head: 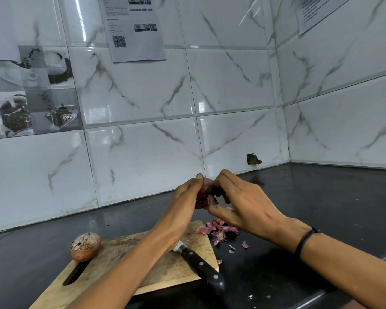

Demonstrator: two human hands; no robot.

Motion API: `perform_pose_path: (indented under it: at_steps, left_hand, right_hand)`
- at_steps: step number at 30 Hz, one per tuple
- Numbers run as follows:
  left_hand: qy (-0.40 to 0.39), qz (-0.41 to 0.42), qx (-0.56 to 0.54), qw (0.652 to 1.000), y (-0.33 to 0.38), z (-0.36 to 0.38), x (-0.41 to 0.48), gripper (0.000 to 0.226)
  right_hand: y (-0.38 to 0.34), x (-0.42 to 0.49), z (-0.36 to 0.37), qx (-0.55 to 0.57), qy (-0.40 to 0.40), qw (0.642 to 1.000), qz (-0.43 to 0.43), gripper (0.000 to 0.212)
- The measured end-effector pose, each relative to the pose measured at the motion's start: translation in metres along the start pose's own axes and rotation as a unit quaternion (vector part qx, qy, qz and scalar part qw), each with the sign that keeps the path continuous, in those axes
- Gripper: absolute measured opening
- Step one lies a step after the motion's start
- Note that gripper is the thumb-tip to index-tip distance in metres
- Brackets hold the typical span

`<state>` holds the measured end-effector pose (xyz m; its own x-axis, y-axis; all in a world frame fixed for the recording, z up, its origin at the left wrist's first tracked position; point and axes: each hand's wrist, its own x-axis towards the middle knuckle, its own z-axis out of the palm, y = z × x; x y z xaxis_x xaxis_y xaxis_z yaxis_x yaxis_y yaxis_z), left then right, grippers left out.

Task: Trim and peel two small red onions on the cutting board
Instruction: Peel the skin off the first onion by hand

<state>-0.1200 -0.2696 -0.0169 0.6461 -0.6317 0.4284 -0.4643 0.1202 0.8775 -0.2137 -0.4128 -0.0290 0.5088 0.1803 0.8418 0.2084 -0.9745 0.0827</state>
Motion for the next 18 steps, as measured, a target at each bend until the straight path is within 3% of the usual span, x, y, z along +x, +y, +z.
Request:
perform_pose_path:
  at_steps: [7,13,18]
  left_hand:
    - [0.031,-0.021,-0.120,0.992,0.004,-0.003,0.005,0.042]
    - [0.000,-0.023,-0.139,0.990,0.009,-0.003,-0.001,0.046]
    - [-0.018,-0.050,-0.130,0.990,0.012,0.001,-0.004,0.045]
  right_hand:
    - [0.005,-0.002,0.000,0.004,0.049,0.999,0.013,0.030]
    - [0.000,0.000,-0.005,0.043,0.035,0.998,-0.016,0.046]
    - [0.000,0.001,-0.004,0.061,0.034,0.997,-0.023,0.047]
